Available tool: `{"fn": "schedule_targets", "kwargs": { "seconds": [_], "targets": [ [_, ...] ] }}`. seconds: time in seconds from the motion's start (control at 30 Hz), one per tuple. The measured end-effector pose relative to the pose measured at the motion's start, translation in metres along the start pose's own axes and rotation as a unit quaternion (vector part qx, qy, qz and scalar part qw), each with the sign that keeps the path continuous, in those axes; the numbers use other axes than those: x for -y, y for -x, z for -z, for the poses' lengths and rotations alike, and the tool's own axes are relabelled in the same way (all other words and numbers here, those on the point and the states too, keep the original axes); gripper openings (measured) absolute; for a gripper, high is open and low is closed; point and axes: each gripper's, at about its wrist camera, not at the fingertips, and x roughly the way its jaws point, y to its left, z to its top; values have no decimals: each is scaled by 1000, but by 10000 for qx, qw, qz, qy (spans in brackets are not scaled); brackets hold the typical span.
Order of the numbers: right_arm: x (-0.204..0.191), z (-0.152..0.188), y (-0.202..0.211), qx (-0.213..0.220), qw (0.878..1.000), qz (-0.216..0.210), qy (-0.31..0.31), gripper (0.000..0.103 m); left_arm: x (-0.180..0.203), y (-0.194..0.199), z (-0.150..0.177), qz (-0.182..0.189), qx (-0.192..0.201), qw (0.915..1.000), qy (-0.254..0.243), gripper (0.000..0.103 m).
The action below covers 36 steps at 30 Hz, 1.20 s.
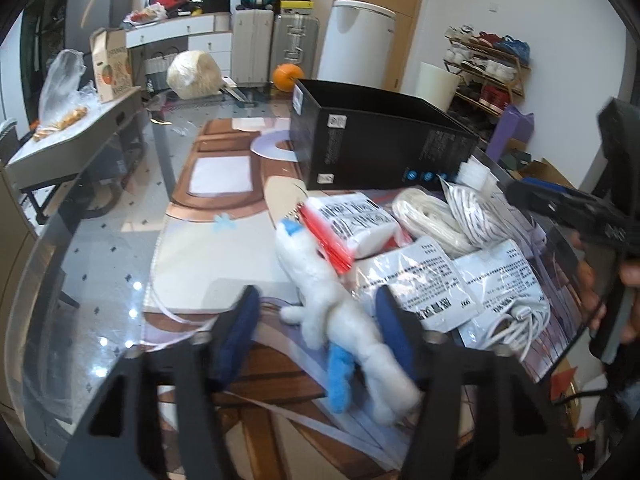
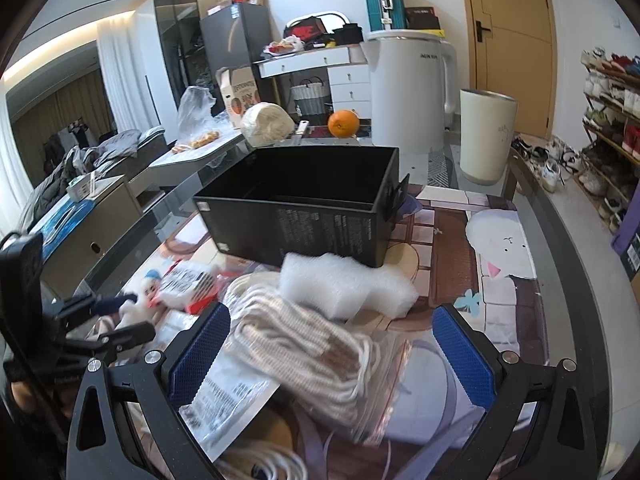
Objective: Organize soft objects
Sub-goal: 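Grasp the white plush toy with the left tool while the right grasps white foam, then carry the plush toy with the left tool while the right carries foam to the box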
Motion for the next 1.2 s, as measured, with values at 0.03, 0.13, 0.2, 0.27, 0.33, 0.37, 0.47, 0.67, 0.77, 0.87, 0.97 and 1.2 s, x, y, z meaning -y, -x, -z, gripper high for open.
{"fn": "schedule_targets", "kwargs": {
  "seconds": [0.03,0.13,0.2,0.27,0.33,0.37,0.47,0.67,0.77,0.87,0.97,1.2],
  "targets": [
    [2,-2,-3,-15,10000,-1,-24,103,1,1,0,34,18,10000,-18,44],
    [11,-7,-15,-104,9998,-70,-168,103,4,2,1,18,45,9999,-103,40],
    [17,-10,-24,-190,9993,-143,-289,103,3,5,0,61,89,9999,-83,35],
    [21,-11,-31,-266,9989,-158,-356,103,0,9,-1,145,134,9998,-14,27],
    [25,-12,-38,-335,9984,-175,-414,103,-2,11,-3,134,163,9998,13,27],
    [28,-13,-42,-379,9981,-183,-447,103,-4,11,-3,122,168,9998,16,27],
    [31,-14,-48,-459,9976,-205,-485,103,-6,10,-2,159,159,9997,10,27],
    [36,-16,-62,-593,9957,-367,-609,103,-6,9,-2,171,134,9998,-15,27],
    [35,-17,-64,-617,9954,-399,-615,103,-5,7,-3,138,127,9998,-44,27],
    [35,-17,-66,-649,9952,-381,-626,103,-4,5,-2,102,127,9998,-67,28],
    [34,-18,-67,-671,9950,-392,-630,101,-3,4,-3,81,130,9999,-72,29],
    [32,-16,-60,-553,9955,-469,-609,90,-1,5,-3,87,163,9998,-78,28]
  ]
}}
